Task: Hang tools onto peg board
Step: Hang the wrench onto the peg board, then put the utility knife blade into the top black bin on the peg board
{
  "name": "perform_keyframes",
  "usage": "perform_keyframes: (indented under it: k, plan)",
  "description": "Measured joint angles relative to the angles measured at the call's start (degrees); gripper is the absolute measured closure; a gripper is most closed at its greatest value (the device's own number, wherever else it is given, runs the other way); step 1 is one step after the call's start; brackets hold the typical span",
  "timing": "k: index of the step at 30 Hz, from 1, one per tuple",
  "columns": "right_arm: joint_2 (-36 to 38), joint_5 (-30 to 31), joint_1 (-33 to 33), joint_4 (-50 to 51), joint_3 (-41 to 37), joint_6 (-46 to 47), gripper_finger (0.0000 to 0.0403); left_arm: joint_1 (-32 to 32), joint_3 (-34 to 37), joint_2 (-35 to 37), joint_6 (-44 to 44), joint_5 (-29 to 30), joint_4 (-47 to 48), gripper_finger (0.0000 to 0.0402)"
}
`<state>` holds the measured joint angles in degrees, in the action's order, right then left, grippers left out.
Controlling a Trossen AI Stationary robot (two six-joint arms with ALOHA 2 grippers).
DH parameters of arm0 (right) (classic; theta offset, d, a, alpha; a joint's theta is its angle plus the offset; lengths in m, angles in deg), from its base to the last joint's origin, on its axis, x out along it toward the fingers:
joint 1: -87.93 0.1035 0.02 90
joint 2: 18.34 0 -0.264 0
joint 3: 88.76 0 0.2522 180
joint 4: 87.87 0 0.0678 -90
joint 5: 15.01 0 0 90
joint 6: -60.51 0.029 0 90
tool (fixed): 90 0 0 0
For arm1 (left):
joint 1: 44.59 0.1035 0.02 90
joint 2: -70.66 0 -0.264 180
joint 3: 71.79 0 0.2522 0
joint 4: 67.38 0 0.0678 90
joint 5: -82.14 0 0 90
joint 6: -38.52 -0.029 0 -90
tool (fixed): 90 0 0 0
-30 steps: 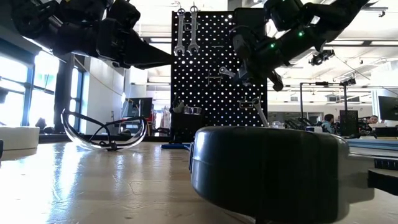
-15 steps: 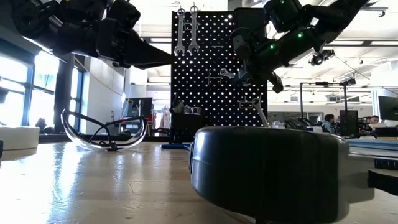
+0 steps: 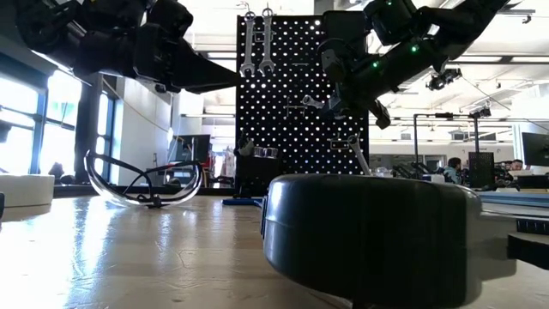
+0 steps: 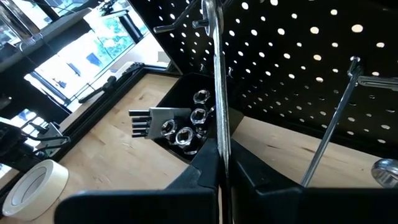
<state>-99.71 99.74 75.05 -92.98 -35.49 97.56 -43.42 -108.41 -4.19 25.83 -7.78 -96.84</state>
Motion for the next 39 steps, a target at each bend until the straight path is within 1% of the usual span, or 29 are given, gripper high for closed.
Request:
perform_keyframes:
  k: [3, 10, 13, 19, 27, 32, 39]
  plan:
    - [-0.02, 0.00, 0.00, 0.00, 0.00, -0.64, 0.0390, 0.00, 0.00, 0.00, 0.01, 0.00, 0.02, 0.0257]
    - [0.00, 0.69, 0.00, 0.00, 0.00, -0.84, 0.0344, 0.00, 0.00, 0.00, 0.01, 0.00, 0.02, 0.0257]
    - [0.00, 1.14, 0.00, 0.42, 0.00, 0.12, 0.0334, -0.02, 0.00, 0.00, 0.01, 0.00, 0.04, 0.0257]
    - [0.00, 1.19, 0.01, 1.07, 0.00, -0.12, 0.0332, -0.02, 0.00, 0.00, 0.01, 0.00, 0.07, 0.0257]
    - [0.00, 1.27, 0.88, 1.11, 0.00, -3.49, 0.0332, 0.00, 0.00, 0.00, 0.12, 0.00, 0.56, 0.0257]
    - [0.53, 1.29, 2.55, 1.12, 0.00, -7.69, 0.0332, -0.01, 0.00, 0.00, 0.20, 0.00, 0.97, 0.0257]
    - [5.25, 1.45, 6.15, 2.53, 0.00, -15.02, 0.0332, 0.00, 0.01, 0.00, 0.11, 0.02, 1.43, 0.0257]
